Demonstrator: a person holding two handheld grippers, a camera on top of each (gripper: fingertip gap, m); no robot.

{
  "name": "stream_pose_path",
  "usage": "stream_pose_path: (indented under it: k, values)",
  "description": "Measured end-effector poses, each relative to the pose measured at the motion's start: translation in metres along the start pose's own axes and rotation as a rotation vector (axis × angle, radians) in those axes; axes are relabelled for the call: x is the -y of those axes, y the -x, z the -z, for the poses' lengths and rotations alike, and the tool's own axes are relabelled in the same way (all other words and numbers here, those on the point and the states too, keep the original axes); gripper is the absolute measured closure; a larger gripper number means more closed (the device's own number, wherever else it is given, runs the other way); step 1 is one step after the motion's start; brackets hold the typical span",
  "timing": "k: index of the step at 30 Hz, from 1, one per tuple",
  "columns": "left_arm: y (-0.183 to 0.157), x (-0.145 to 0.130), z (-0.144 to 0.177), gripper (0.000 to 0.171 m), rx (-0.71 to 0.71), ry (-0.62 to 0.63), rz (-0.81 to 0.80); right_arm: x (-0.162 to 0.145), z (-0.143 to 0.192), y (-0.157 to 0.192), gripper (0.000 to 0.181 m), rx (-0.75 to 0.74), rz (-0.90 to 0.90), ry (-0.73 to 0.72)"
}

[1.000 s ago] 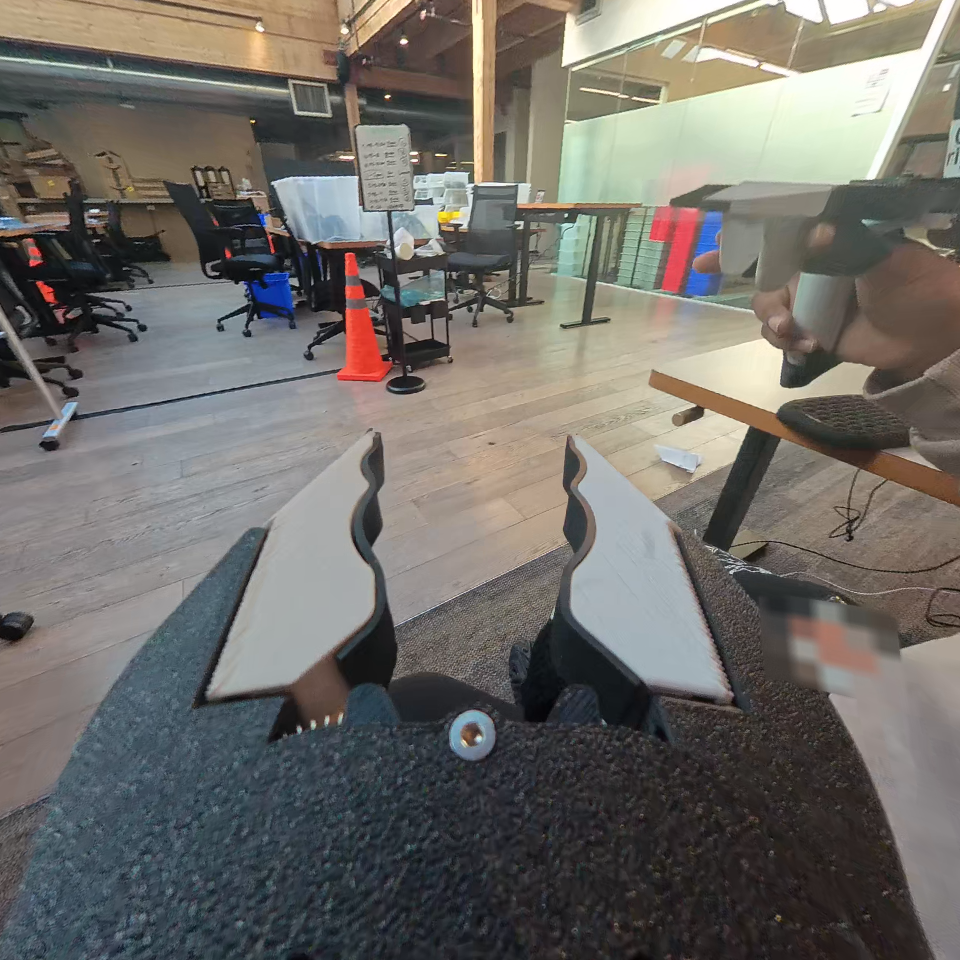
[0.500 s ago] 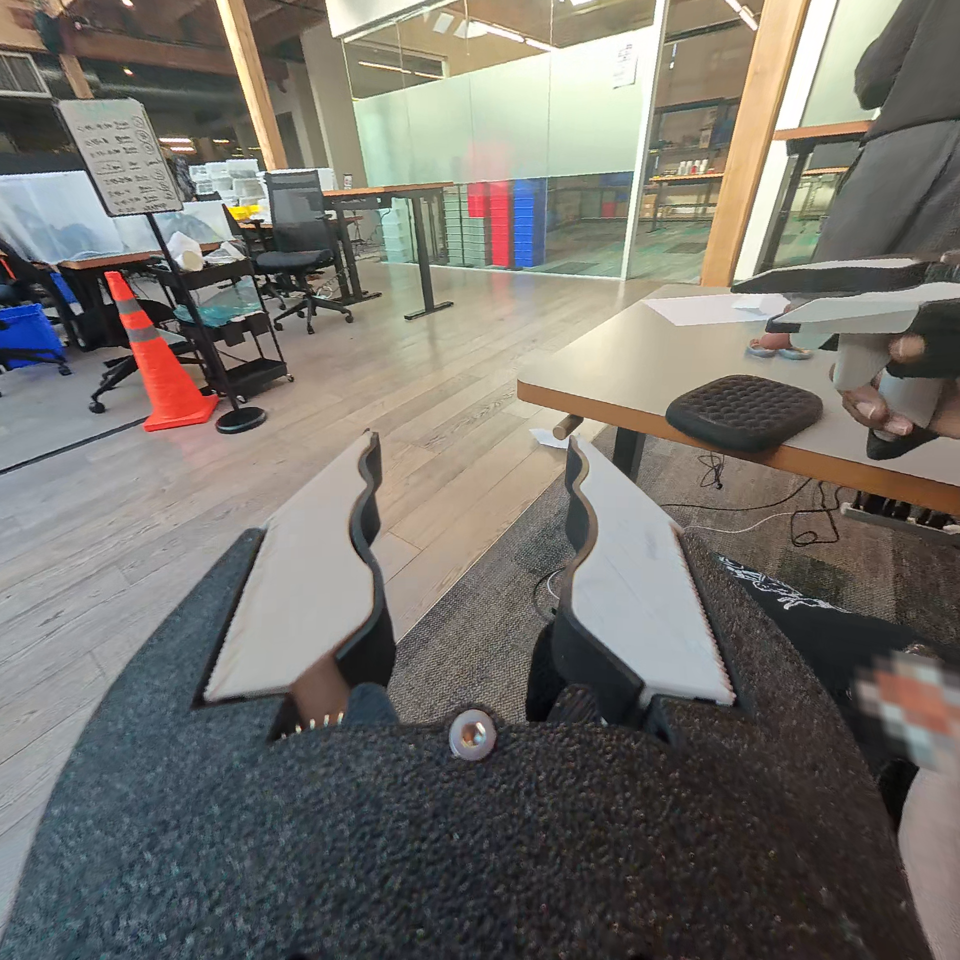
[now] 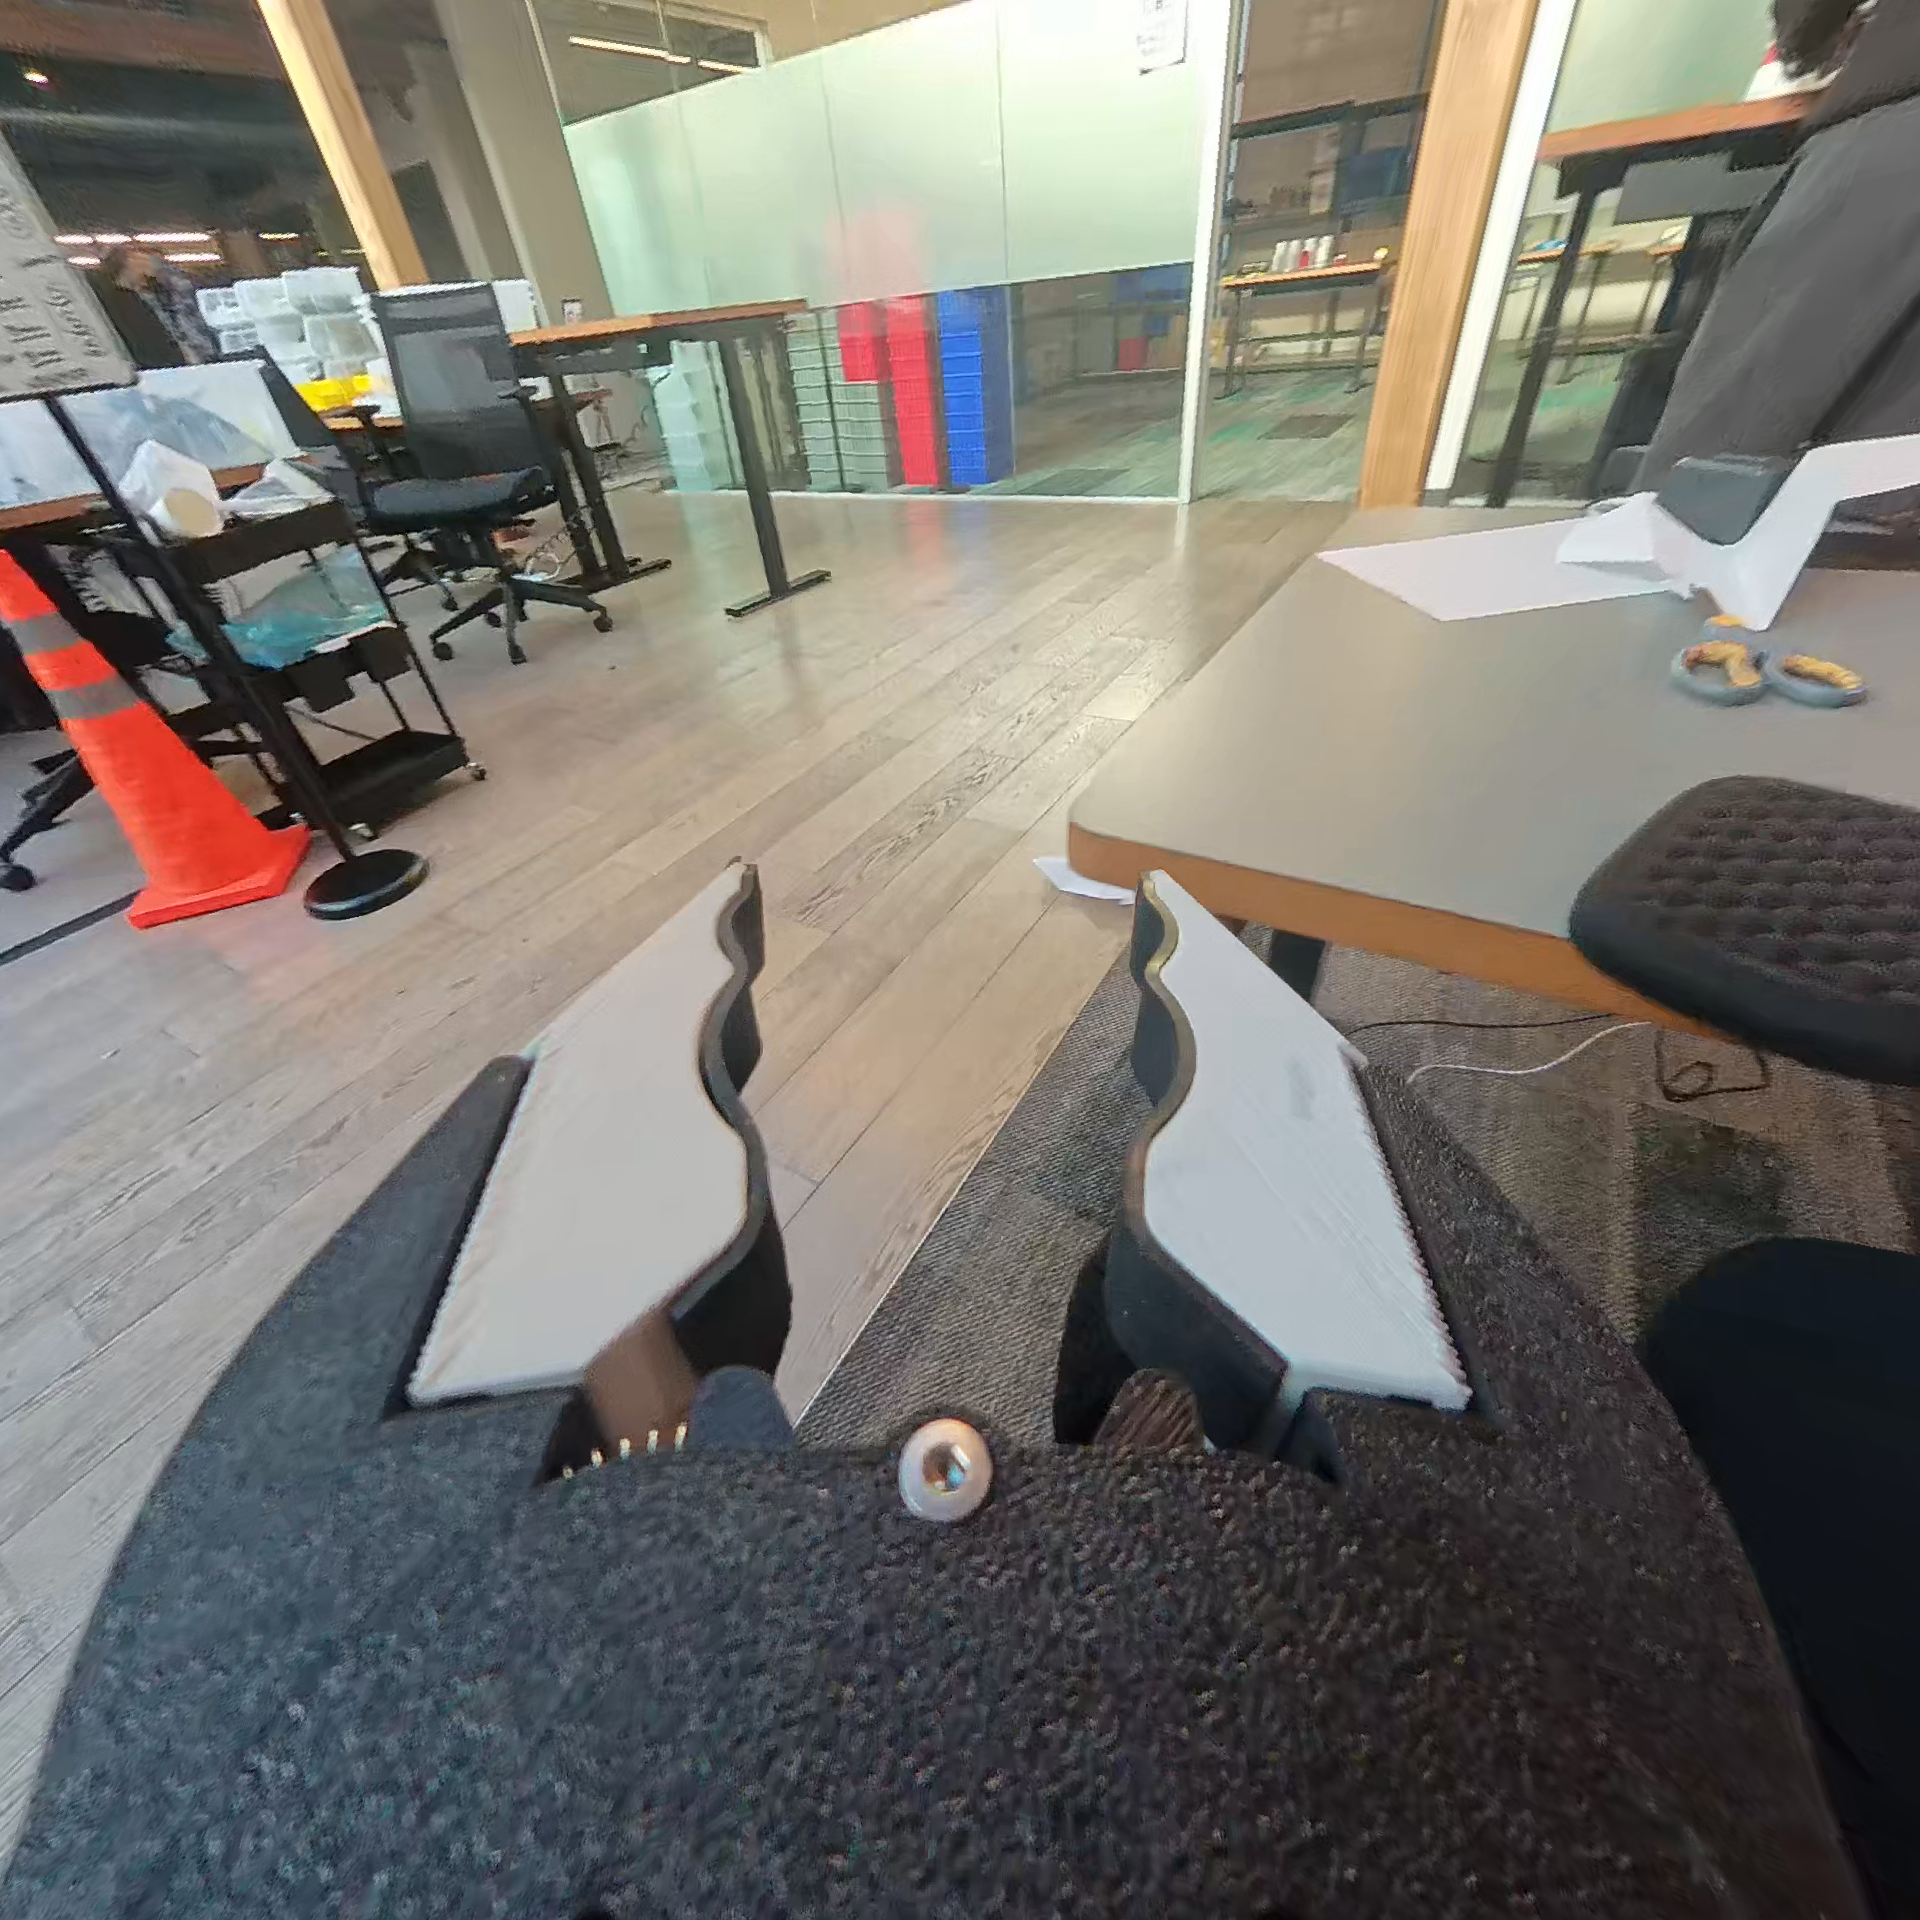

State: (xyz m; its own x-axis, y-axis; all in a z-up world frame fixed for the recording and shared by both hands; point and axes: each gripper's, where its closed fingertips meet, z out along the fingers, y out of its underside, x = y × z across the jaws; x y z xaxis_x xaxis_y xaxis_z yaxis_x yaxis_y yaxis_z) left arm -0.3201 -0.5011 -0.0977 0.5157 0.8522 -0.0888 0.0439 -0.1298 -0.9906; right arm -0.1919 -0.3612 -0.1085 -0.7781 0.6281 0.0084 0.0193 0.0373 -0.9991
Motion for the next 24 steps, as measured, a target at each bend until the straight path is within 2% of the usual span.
stream_pose_path:
  k: [3, 7, 10, 13, 15, 19, 24]
  values:
    - [-0.039, 0.011, -0.006, 0.1, -0.102, -0.039, -0.022, 0.015, 0.047, -0.014, 0.099, -0.144, 0.009, -0.061]
    - [-0.107, 0.01, 0.015, 0.102, -0.188, -0.134, -0.061, 0.014, 0.128, -0.008, 0.102, -0.286, 0.0, -0.212]
    - [-0.158, 0.007, 0.041, 0.102, -0.219, -0.099, 0.039, 0.017, 0.172, 0.007, 0.1, -0.346, -0.078, -0.174]
    - [-0.197, 0.026, 0.08, 0.103, -0.244, -0.131, 0.059, 0.032, 0.218, 0.023, 0.099, -0.366, 0.045, -0.134]
    - [-0.213, 0.03, 0.1, 0.103, -0.246, -0.141, 0.051, 0.037, 0.252, 0.022, 0.099, -0.421, 0.109, -0.142]
    - [-0.238, 0.029, 0.134, 0.098, -0.276, -0.125, 0.107, 0.039, 0.302, 0.029, 0.091, -0.474, -0.005, -0.171]
    - [-0.241, 0.018, 0.159, 0.098, -0.3, -0.072, 0.02, 0.019, 0.357, 0.022, 0.085, -0.616, 0.034, -0.051]
